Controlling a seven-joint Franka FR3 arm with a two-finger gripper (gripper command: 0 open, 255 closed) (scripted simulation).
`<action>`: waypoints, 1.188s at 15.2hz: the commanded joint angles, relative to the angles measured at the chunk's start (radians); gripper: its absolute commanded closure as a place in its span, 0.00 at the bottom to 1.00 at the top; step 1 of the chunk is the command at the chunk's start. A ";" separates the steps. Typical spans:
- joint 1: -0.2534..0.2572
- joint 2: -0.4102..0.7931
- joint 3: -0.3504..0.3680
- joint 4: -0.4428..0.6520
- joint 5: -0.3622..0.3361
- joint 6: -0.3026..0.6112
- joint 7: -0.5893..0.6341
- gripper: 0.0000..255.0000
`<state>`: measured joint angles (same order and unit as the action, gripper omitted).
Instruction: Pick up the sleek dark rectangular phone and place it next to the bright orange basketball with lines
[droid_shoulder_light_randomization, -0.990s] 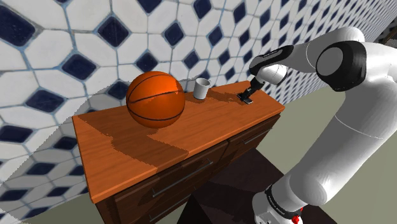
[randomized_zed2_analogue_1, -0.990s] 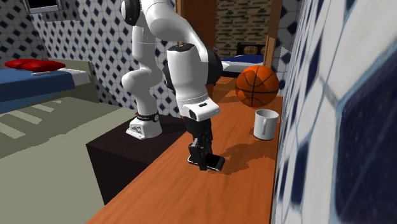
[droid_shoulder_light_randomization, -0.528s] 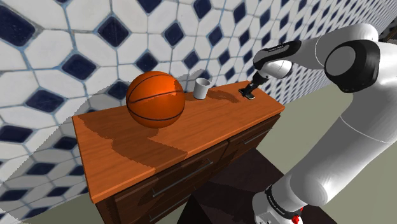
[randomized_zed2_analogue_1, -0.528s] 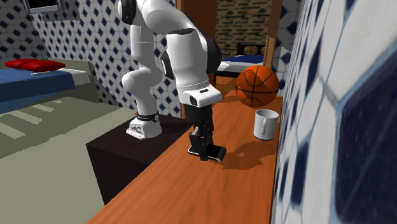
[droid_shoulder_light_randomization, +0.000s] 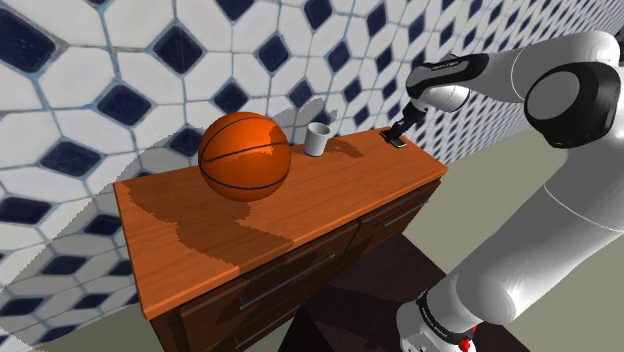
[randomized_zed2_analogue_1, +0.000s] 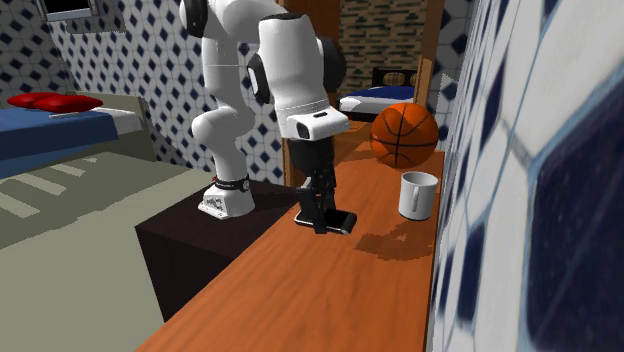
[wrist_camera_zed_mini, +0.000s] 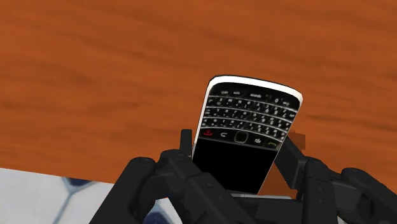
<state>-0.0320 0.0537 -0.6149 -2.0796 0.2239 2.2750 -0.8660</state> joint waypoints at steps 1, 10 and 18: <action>0.002 -0.017 -0.001 0.012 -0.018 -0.024 0.016 1.00; 0.005 -0.063 0.000 0.090 -0.066 -0.135 0.059 1.00; 0.006 -0.087 0.002 0.174 -0.090 -0.237 0.086 1.00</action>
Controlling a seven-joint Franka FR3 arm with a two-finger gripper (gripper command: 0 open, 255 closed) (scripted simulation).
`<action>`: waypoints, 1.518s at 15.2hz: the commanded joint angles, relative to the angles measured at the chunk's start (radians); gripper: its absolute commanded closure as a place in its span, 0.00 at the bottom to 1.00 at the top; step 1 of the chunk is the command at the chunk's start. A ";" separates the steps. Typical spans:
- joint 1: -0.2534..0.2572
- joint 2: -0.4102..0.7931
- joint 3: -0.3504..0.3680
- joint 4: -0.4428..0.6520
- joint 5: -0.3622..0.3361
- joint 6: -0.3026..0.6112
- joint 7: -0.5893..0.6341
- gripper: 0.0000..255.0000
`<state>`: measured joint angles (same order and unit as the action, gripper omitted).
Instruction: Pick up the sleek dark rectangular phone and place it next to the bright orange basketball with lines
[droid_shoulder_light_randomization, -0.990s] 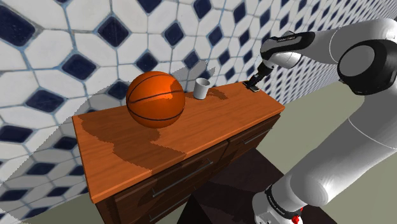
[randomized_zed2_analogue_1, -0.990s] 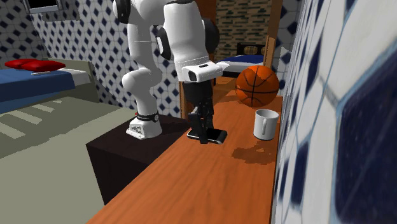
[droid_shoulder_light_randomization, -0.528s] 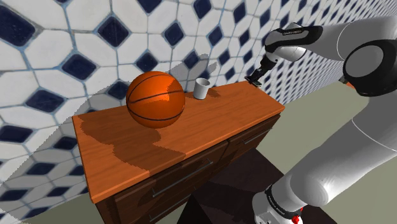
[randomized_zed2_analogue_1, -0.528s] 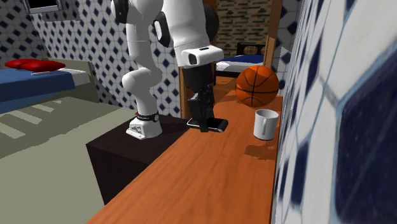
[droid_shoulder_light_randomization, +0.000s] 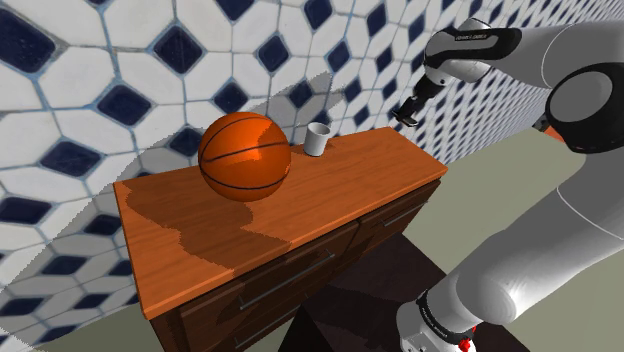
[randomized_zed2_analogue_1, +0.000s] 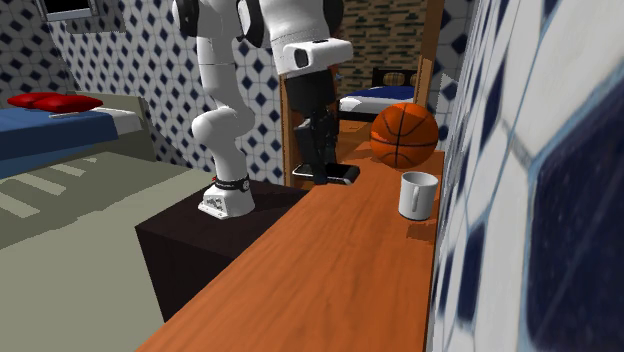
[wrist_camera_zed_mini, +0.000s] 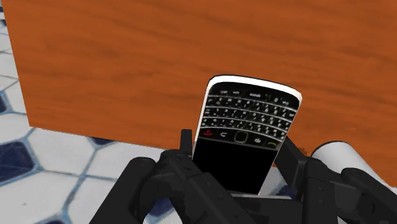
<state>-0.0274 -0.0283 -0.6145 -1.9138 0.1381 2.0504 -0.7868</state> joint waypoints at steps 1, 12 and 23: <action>0.002 -0.007 0.002 0.020 -0.007 -0.025 0.009 1.00; 0.001 -0.009 0.002 0.166 -0.015 -0.171 0.029 1.00; 0.012 -0.014 0.012 0.292 -0.026 -0.299 0.066 1.00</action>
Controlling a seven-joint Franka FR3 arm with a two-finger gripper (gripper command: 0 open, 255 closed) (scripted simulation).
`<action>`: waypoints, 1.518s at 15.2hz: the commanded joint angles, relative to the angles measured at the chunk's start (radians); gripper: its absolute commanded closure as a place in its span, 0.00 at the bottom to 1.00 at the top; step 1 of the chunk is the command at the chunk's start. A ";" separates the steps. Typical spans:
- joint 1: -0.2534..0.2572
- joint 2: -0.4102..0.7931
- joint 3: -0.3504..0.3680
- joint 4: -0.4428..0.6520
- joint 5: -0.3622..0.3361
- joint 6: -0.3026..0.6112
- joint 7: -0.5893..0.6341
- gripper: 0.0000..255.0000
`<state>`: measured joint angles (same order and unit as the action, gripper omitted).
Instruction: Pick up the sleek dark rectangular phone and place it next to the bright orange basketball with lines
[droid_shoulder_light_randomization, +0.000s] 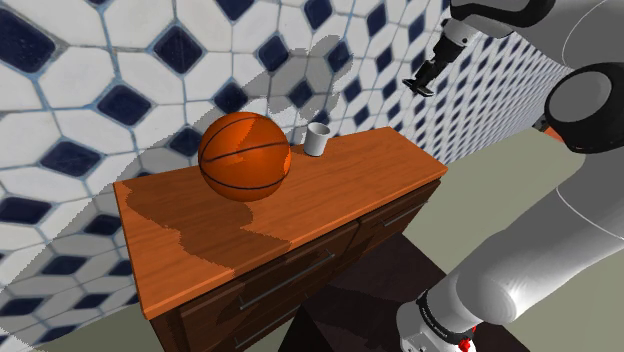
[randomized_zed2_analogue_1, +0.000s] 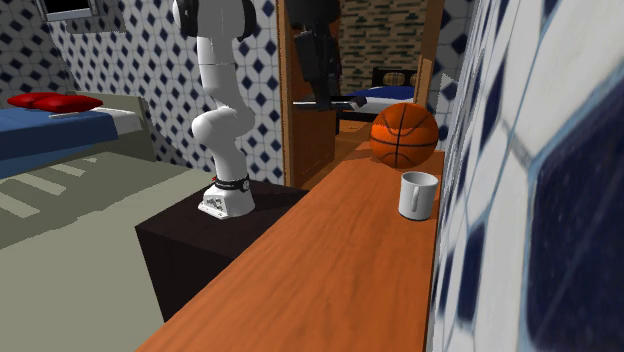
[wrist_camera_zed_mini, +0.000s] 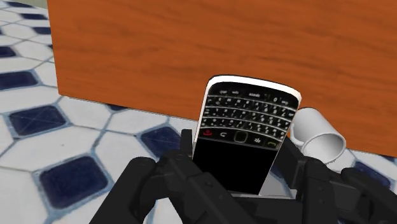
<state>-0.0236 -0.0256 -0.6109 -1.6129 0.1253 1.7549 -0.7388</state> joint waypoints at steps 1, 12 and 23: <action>0.022 -0.049 0.026 -0.040 -0.035 0.006 0.051 1.00; 0.106 -0.287 0.243 -0.289 -0.165 0.056 0.374 1.00; 0.180 -0.371 0.451 -0.388 -0.175 0.067 0.658 1.00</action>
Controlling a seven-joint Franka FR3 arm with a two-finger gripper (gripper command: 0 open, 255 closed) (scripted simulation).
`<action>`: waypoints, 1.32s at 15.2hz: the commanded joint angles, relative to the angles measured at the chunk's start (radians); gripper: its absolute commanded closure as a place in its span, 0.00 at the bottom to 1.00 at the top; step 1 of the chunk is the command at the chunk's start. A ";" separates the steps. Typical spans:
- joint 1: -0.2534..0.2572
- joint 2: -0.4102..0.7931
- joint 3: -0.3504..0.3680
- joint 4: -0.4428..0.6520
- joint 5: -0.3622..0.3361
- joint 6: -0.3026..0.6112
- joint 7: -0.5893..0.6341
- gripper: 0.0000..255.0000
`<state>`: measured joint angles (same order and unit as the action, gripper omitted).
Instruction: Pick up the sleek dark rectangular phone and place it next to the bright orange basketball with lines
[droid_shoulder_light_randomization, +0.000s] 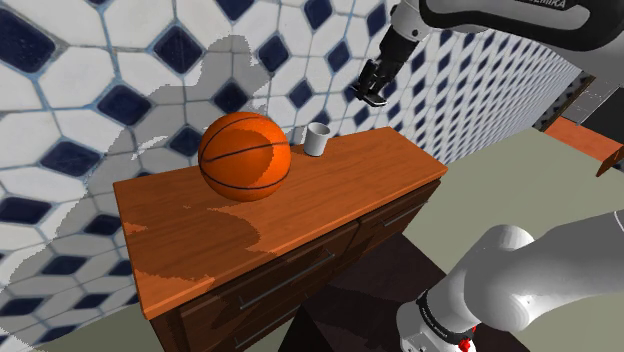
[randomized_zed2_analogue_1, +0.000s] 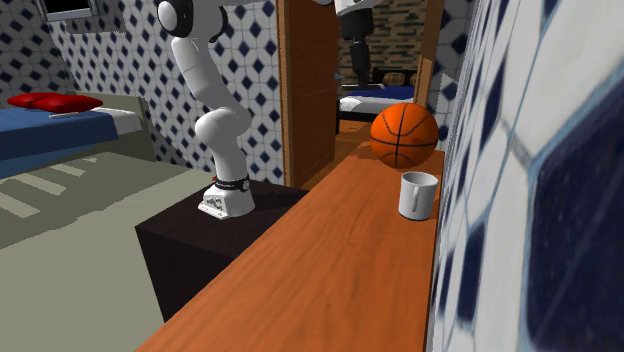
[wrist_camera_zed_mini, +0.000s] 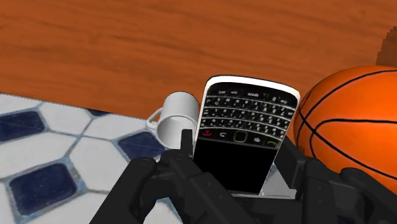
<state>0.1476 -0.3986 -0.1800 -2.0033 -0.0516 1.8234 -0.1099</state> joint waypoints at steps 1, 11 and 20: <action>0.016 0.001 0.039 0.000 0.004 -0.001 0.054 1.00; 0.080 0.033 0.192 0.012 0.018 0.013 0.264 1.00; 0.080 0.019 0.191 -0.122 0.017 0.134 0.268 1.00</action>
<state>0.2269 -0.3766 0.0104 -2.1091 -0.0348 1.9428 0.1563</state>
